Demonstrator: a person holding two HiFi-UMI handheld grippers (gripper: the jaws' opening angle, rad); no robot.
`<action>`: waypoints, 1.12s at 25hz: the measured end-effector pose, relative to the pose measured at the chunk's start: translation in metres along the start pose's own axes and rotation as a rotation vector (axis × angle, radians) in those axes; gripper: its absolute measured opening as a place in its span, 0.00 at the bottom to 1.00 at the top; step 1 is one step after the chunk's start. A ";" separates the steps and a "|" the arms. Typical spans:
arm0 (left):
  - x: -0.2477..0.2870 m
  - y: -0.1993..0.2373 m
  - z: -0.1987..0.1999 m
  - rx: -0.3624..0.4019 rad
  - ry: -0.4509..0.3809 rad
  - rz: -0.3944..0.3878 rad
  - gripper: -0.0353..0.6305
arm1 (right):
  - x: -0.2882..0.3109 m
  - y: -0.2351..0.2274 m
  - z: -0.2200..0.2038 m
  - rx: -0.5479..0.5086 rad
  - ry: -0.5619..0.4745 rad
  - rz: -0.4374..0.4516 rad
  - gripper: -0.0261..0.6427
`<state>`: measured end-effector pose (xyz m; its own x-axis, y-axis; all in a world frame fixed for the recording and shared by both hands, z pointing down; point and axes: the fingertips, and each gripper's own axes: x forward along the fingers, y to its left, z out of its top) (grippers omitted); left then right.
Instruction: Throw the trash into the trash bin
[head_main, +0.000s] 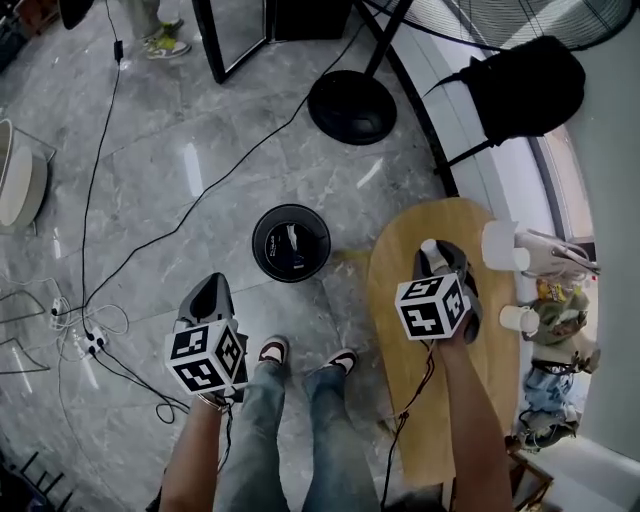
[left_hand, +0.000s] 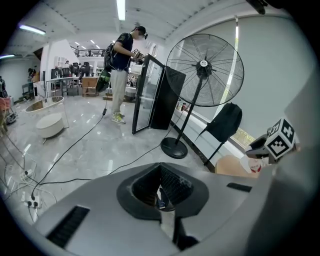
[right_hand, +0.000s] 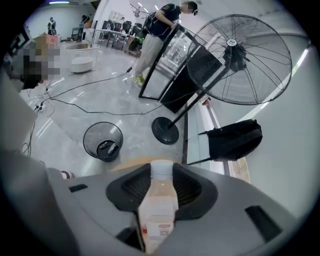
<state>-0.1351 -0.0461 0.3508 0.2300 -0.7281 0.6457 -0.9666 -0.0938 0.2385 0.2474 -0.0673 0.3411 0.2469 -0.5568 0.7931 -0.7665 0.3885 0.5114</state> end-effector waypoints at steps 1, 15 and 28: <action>-0.003 0.009 0.001 -0.007 -0.004 0.008 0.07 | -0.001 0.009 0.013 -0.006 -0.015 0.011 0.25; -0.044 0.140 -0.009 -0.122 -0.033 0.149 0.07 | -0.001 0.148 0.181 -0.010 -0.230 0.182 0.25; -0.019 0.192 -0.073 -0.175 0.006 0.205 0.07 | 0.059 0.220 0.210 0.125 -0.364 0.231 0.25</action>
<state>-0.3164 -0.0008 0.4370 0.0324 -0.7154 0.6980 -0.9590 0.1745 0.2234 -0.0316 -0.1690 0.4308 -0.1464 -0.6964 0.7025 -0.8481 0.4539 0.2732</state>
